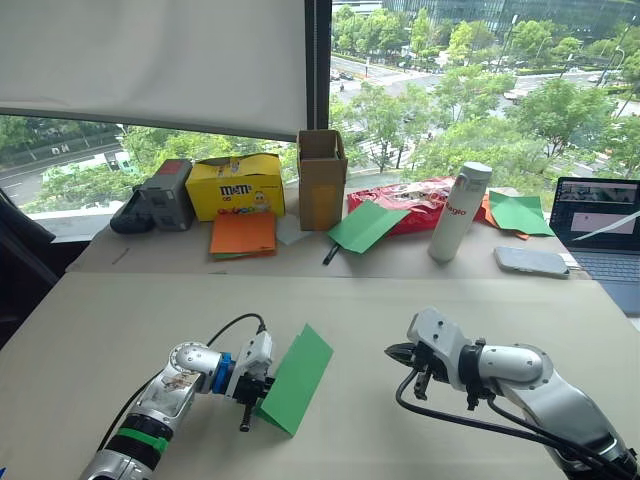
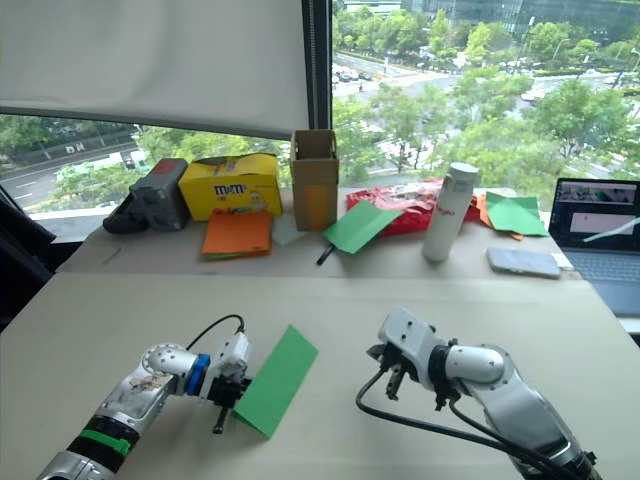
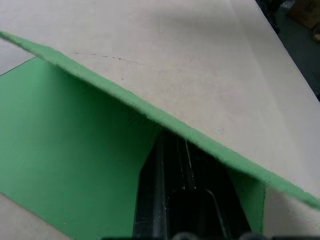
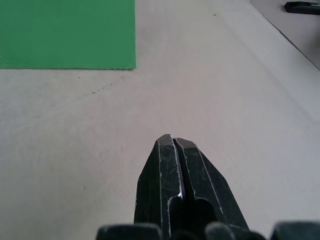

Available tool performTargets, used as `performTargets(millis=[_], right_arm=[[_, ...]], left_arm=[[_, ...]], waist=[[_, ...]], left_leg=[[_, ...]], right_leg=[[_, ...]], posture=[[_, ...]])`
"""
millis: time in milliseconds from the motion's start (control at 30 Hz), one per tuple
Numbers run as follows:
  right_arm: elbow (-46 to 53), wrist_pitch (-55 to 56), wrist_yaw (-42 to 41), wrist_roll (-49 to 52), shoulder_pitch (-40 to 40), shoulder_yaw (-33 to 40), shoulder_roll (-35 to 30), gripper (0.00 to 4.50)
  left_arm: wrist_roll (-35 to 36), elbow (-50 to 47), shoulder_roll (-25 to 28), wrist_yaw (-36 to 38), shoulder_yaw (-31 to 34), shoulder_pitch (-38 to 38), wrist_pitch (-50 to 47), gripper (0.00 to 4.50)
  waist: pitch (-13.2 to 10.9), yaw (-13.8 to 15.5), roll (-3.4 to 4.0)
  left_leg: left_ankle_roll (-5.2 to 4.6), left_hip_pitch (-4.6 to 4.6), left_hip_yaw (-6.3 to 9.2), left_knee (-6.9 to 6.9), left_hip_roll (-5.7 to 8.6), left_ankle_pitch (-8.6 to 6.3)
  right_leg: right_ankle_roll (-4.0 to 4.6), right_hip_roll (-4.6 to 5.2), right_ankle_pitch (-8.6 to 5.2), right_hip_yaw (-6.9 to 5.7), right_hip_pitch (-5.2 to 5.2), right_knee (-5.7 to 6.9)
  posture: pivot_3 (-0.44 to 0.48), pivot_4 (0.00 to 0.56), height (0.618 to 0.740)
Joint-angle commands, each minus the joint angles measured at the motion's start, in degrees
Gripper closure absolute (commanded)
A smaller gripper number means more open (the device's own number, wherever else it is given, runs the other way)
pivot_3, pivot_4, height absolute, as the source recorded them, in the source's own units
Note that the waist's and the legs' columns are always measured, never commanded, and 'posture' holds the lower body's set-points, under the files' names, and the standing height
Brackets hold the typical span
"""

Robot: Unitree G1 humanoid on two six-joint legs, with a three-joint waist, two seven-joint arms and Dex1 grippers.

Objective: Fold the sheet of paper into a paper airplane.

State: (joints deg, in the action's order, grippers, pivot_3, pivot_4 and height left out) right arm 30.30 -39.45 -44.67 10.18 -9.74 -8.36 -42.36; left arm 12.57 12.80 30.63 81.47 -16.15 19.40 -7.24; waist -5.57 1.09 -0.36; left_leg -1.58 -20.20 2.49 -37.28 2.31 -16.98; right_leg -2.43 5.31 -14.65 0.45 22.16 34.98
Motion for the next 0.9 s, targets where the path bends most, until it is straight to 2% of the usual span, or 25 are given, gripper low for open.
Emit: performTargets(millis=[33, 300, 500, 600, 733, 900], right_arm=[[3.59, -2.06, 1.01, 0.54, -0.37, 2.37, -1.12, 4.49], [8.00, -6.97, 2.88, 1.62, -0.72, 4.26, -2.12, 4.49], [9.55, -8.95, 5.00, 0.67, 1.98, 0.70, -1.94, 4.49], [9.65, -9.51, 6.28, 1.37, 3.64, 1.08, -0.96, 4.49], [9.43, -13.38, 8.62, 5.10, 4.77, 5.23, 3.34, 4.49], [10.15, -21.30, 10.20, 13.77, 7.08, 12.11, 10.83, 2.85]], left_arm=[[-2.59, -0.01, -1.34, -0.68, -3.19, 0.37, 1.17, 4.50], [-4.48, 1.98, -3.90, -1.17, -6.07, 3.14, 1.03, 4.50], [-4.42, 2.57, -4.29, -1.83, -5.95, 3.41, -0.16, 4.50], [-2.26, 1.62, -3.75, -1.50, -4.09, 3.26, -2.03, 4.50], [5.29, -0.17, -2.99, -0.24, 2.19, 4.35, -7.25, 4.50], [10.66, -3.32, 1.12, 2.04, 6.74, 5.74, -13.61, 4.50]], waist=[[0.00, 0.14, 0.01], [0.01, 0.50, 0.01], [0.03, 0.57, 0.03], [0.02, 0.53, 0.04], [0.01, -0.09, 0.02], [0.02, -0.42, 0.05]], left_leg=[[-0.02, 0.00, 0.01, -0.03, 0.02, -0.01], [-0.09, -0.02, 0.05, -0.26, 0.07, -0.05], [-0.14, -0.02, 0.10, -0.46, 0.05, -0.08], [-0.16, -0.02, 0.14, -0.51, 0.06, -0.09], [-0.16, -0.06, 0.14, -0.51, 0.00, -0.09], [-0.16, -0.09, 0.29, -0.49, -0.03, -0.09]], right_leg=[[0.00, 0.00, 0.00, 0.00, -0.02, 0.00], [-0.01, -0.02, 0.00, -0.01, -0.08, 0.02], [-0.01, -0.05, -0.01, -0.07, -0.15, 0.04], [-0.02, -0.04, -0.01, -0.09, -0.20, 0.03], [-0.02, -0.15, -0.01, -0.05, -0.12, 0.07], [-0.02, -0.23, -0.01, -0.09, -0.08, 0.18]], posture=[[0.000, 0.150, 0.740], [0.000, 0.150, 0.740], [0.000, 0.150, 0.740], [0.000, 0.150, 0.740], [0.000, 0.150, 0.740], [0.000, 0.150, 0.740]])
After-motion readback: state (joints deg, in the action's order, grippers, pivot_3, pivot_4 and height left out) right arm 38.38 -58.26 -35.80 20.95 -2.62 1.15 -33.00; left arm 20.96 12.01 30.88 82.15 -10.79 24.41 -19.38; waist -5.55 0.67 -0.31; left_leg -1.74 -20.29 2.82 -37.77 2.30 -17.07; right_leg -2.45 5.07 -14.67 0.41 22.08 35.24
